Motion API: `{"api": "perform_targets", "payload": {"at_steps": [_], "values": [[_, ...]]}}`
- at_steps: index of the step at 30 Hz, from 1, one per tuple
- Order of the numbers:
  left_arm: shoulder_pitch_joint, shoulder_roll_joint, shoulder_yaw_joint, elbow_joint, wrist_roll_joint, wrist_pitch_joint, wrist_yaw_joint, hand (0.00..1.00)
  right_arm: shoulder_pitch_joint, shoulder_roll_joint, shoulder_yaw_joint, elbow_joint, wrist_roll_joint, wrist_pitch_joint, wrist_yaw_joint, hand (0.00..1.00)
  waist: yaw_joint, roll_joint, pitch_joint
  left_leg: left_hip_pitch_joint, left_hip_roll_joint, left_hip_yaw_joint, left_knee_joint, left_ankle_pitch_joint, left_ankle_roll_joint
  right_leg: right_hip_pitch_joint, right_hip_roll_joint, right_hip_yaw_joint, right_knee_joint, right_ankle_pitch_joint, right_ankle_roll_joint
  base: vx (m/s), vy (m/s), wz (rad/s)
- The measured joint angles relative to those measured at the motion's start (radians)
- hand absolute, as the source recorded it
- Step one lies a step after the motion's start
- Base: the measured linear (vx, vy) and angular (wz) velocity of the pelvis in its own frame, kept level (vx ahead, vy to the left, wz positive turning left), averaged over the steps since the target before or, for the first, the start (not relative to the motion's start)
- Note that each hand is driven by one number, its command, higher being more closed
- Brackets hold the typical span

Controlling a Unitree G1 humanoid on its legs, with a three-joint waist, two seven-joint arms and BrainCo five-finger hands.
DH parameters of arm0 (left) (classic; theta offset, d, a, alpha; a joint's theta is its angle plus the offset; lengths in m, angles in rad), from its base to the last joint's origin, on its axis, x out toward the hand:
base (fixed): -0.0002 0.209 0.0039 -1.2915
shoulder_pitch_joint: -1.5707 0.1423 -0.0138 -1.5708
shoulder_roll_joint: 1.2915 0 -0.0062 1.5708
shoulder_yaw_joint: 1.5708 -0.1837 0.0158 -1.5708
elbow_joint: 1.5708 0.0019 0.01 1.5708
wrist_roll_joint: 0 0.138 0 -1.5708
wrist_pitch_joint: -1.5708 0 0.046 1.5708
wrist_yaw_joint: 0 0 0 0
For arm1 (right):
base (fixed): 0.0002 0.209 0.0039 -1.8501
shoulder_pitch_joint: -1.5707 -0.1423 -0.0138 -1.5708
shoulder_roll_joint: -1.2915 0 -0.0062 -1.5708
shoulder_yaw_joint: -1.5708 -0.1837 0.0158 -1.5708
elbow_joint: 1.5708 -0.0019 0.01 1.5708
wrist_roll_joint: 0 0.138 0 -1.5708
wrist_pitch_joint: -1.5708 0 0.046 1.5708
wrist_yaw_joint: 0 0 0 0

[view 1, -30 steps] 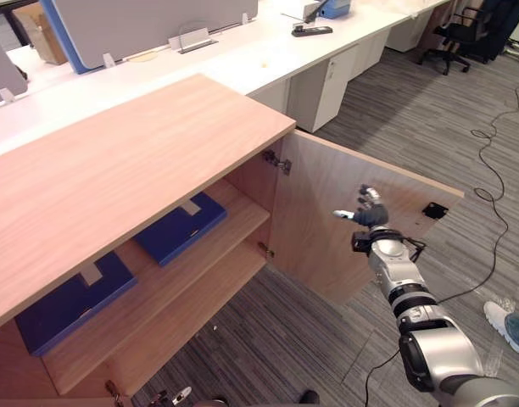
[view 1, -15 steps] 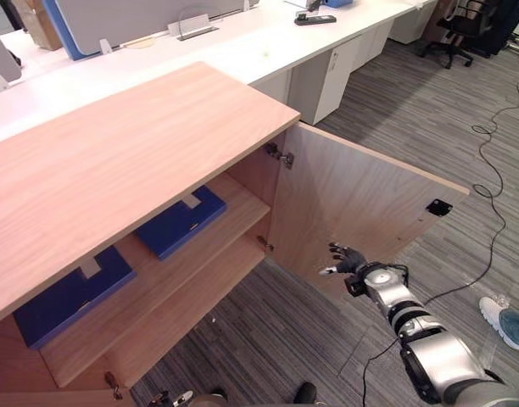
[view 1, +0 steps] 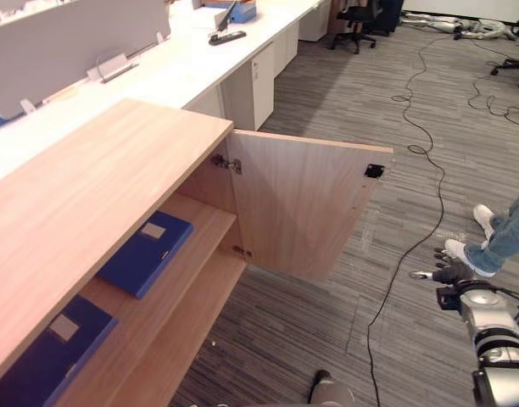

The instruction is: Walk over to the cabinet, pick up the folder, carry it to the office cabinet, place the folder inside the office cabinet, then close the office cabinet door

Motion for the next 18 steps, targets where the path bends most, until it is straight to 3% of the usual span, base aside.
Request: {"api": "perform_targets", "payload": {"at_steps": [2,4,6,10,13,18], "values": [[0.0,0.0,0.0,-0.003,-0.005,0.0,0.0,0.0,0.001,0.004,-0.005,-0.002,0.004,0.002,-0.001,0.0,-0.002,0.002,0.003,-0.005,-0.001,-0.016,-0.009,0.002,0.013,0.004,0.017,0.021,-0.05,0.0,-0.007,-0.01,0.064,0.14],[-0.002,0.0,0.01,-0.003,-0.027,0.001,-0.001,0.0,0.0,0.017,-0.077,-0.002,0.033,0.006,-0.014,0.0,-0.004,0.009,0.016,-0.023,0.02,-0.051,-0.025,0.024,0.011,0.032,0.1,0.101,-0.171,-0.007,-0.002,0.06,-0.032,0.37],[0.001,0.002,0.034,-0.003,-0.035,0.001,0.0,0.0,0.001,0.021,-0.126,-0.002,0.045,0.009,-0.033,0.0,-0.021,-0.007,0.027,-0.024,0.028,-0.093,-0.025,0.036,-0.019,0.086,0.144,0.12,-0.286,0.001,-0.022,0.1,-0.128,0.62],[0.001,-0.012,0.07,-0.032,-0.06,0.001,0.0,0.0,-0.027,0.033,-0.153,-0.023,0.092,0.006,-0.074,0.0,-0.003,0.007,0.013,-0.072,0.107,-0.122,-0.015,0.029,-0.07,0.104,0.211,0.057,-0.353,0.005,-0.027,0.12,-0.161,0.26],[0.001,-0.026,0.072,-0.051,-0.068,0.0,0.0,0.0,-0.082,0.032,-0.153,-0.036,0.11,-0.004,-0.108,0.0,-0.003,0.011,0.009,-0.092,0.148,-0.14,-0.014,0.024,-0.093,0.105,0.247,0.02,-0.373,-0.003,-0.04,0.1,-0.16,0.2],[-0.001,-0.035,0.061,-0.062,-0.073,-0.006,0.001,0.0,-0.254,-0.005,-0.142,-0.027,0.151,-0.02,-0.152,0.0,0.0,0.031,0.006,-0.141,0.153,-0.178,-0.001,0.029,-0.101,0.089,0.241,-0.02,-0.365,-0.01,-0.048,0.07,-0.024,0.25]]}}
